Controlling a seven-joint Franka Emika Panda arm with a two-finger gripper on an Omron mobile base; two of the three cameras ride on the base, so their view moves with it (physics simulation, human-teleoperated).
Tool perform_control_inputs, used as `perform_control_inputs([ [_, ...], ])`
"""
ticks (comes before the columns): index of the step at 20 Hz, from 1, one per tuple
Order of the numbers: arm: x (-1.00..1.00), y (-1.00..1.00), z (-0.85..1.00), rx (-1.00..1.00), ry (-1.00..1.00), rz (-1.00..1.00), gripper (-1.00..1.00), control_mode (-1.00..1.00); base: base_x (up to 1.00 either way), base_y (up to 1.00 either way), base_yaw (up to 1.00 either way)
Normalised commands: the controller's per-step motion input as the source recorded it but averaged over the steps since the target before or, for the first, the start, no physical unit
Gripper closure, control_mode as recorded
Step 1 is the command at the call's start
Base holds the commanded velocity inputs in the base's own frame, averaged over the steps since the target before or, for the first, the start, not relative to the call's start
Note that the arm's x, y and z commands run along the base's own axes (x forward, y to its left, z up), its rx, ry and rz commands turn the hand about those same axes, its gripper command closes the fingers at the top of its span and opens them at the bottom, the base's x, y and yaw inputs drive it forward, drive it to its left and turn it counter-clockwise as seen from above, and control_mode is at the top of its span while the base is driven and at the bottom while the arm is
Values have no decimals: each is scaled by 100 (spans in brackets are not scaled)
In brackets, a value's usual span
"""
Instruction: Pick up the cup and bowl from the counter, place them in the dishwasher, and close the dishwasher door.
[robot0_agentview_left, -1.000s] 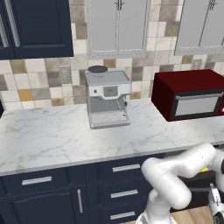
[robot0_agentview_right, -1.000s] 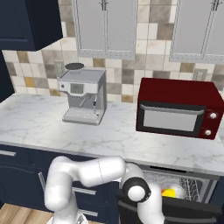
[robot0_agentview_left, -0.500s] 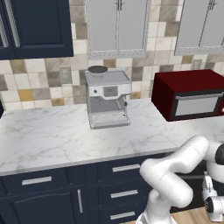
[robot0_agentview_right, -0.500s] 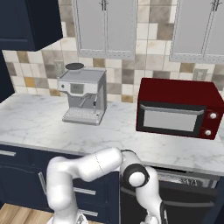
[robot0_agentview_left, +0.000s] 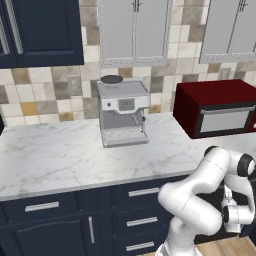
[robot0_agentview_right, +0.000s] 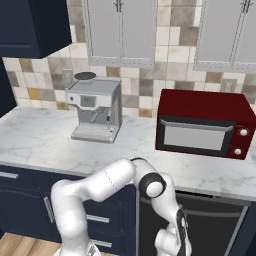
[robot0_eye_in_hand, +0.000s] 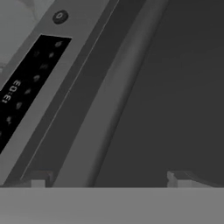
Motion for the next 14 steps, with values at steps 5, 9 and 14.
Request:
perform_control_inputs([
  [5,99,-25,-12,1,0,-5,-100,-100,0,0,0],
  [9,100,-27,-13,2,0,-5,-100,-100,0,0,0],
  [14,100,-29,-8,3,0,-5,-100,-100,0,0,0],
])
